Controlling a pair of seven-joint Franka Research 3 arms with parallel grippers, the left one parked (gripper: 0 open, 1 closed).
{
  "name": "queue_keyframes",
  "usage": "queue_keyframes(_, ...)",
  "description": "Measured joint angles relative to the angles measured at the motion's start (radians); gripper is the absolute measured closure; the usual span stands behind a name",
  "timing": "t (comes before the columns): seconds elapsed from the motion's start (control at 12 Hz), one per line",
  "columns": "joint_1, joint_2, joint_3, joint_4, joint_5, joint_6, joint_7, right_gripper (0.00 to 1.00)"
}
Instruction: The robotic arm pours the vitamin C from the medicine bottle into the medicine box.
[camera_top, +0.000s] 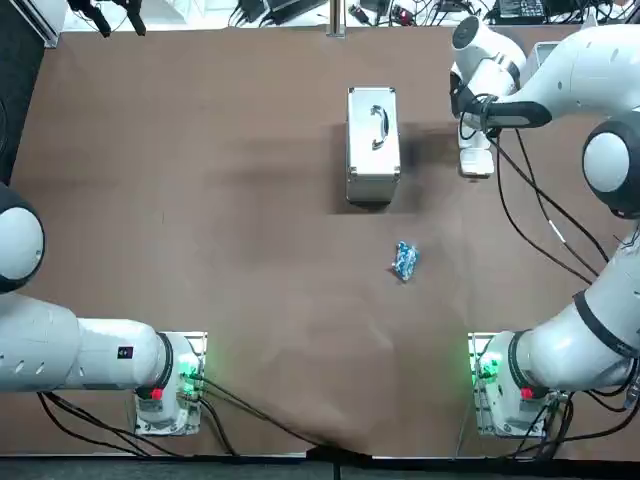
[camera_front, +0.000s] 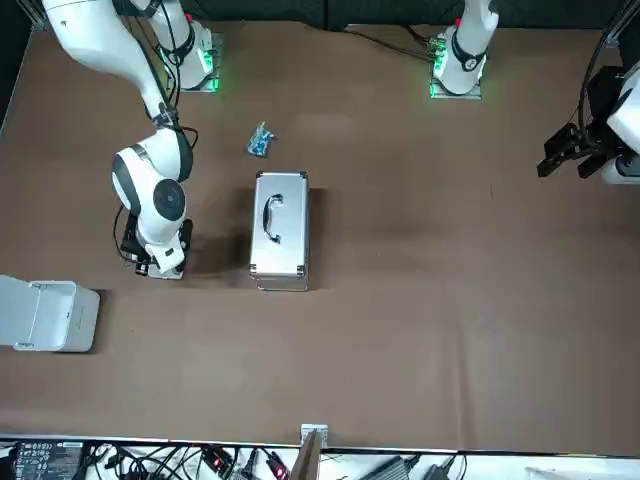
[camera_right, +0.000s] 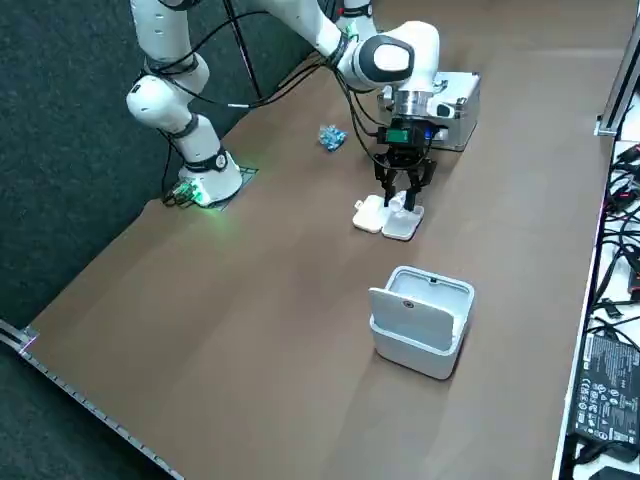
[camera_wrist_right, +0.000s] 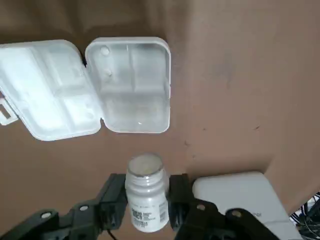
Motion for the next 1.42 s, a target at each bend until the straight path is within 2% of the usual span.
queue_keyframes(0.33,0.016,0.012,0.0,0.003,-0.017,-0.023,0.004,0.53)
queue_keyframes(0.83,0.047,0.015,0.0,0.003,-0.092,-0.071,0.032,0.53)
queue_keyframes(1.42,0.047,0.017,-0.003,0.004,-0.087,-0.076,0.07,0.53)
